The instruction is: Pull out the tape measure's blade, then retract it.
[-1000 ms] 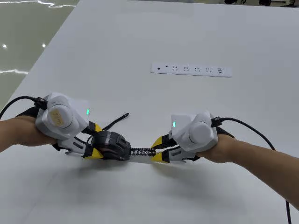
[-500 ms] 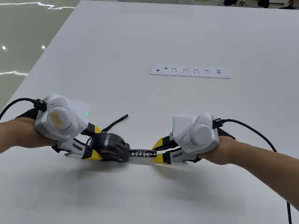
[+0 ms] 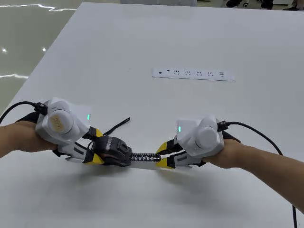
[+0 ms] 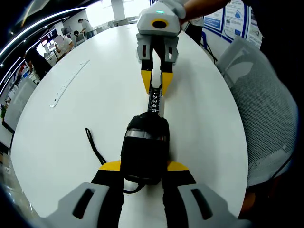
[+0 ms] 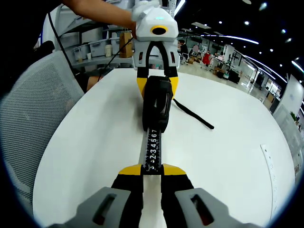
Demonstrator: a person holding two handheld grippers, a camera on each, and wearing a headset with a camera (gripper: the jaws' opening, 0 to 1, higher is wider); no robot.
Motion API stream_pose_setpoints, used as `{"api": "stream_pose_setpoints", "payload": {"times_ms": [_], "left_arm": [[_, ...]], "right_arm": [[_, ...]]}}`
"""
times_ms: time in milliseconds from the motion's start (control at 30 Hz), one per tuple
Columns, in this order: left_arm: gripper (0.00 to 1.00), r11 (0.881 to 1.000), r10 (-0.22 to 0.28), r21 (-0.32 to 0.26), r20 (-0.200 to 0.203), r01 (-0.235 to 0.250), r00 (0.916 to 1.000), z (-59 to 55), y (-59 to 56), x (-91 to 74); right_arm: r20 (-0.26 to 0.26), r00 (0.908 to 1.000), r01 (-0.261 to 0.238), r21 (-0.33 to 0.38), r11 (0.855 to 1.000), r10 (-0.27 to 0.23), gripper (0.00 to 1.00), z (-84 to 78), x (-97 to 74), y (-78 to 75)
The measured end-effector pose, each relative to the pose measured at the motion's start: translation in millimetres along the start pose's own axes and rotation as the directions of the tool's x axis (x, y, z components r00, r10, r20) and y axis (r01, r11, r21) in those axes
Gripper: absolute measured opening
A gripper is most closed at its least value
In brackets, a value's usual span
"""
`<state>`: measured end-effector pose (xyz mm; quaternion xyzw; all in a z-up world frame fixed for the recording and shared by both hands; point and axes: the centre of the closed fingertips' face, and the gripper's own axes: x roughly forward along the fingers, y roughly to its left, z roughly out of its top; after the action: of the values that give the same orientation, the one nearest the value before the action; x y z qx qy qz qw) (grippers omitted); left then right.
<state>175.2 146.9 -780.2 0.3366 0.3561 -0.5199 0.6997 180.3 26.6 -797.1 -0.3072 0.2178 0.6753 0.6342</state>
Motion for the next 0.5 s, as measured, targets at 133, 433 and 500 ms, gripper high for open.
{"api": "stream_pose_setpoints", "payload": {"times_ms": [133, 433, 500], "left_arm": [[0.26, 1.0, 0.001, 0.002, -0.001, -0.001, 1.0, 1.1, -0.5, -0.3], [0.26, 1.0, 0.002, 0.001, 0.0, -0.002, 1.0, 1.6, -1.0, 0.0], [0.26, 1.0, 0.002, 0.001, 0.001, -0.002, 1.0, 1.7, -0.9, 0.0]], "right_arm": [[0.0, 1.0, 0.0, 0.001, 1.0, 0.0, 0.12, -1.3, -1.1, 0.1], [-0.002, 1.0, 0.0, 0.004, 1.0, 0.0, 0.12, -3.5, -2.8, 0.5], [-0.003, 1.0, 0.0, 0.005, 1.0, 0.0, 0.12, -3.9, -3.3, 0.9]]}}
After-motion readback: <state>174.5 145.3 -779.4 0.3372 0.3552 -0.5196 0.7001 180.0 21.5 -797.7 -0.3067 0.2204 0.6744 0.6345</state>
